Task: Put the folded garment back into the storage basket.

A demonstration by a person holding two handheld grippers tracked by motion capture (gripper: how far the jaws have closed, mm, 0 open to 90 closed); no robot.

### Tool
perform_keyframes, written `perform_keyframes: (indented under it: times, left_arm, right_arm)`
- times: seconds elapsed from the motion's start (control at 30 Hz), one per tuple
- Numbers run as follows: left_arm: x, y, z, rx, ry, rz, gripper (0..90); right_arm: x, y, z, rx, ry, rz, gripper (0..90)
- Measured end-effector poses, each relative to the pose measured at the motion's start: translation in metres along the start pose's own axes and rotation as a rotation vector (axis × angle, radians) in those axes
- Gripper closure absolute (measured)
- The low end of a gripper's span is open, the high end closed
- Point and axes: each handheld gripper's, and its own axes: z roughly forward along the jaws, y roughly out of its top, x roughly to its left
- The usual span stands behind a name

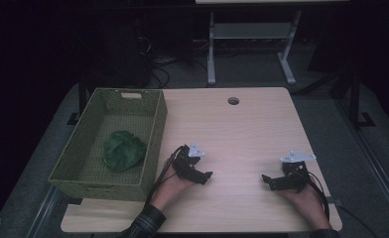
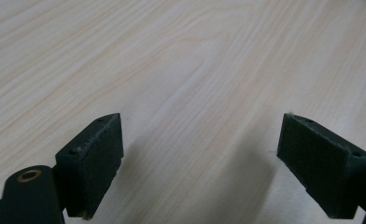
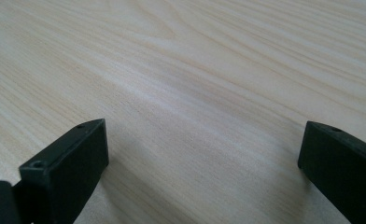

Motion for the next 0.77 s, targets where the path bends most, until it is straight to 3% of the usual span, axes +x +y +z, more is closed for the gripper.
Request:
perform_keyframes:
  times: [0.07, 0.27, 0.77]
  left_arm:
    - [0.0012, -0.0023, 0.0026, 0.001, 0.008, 0.002, 13.7]
    - [0.0028, -0.0085, 0.0043, -0.063, 0.012, -0.006, 13.6]
    - [0.0033, -0.0085, 0.0043, -0.061, 0.006, 0.005, 13.7]
  right_arm:
    - [0.0000, 0.0000, 0.0000, 0.000, 0.000, 0.000, 1.4]
    - [0.0001, 0.0000, 0.0001, -0.001, 0.000, 0.002, 1.4]
    - [0.0001, -0.0001, 0.0001, -0.001, 0.000, 0.002, 1.4]
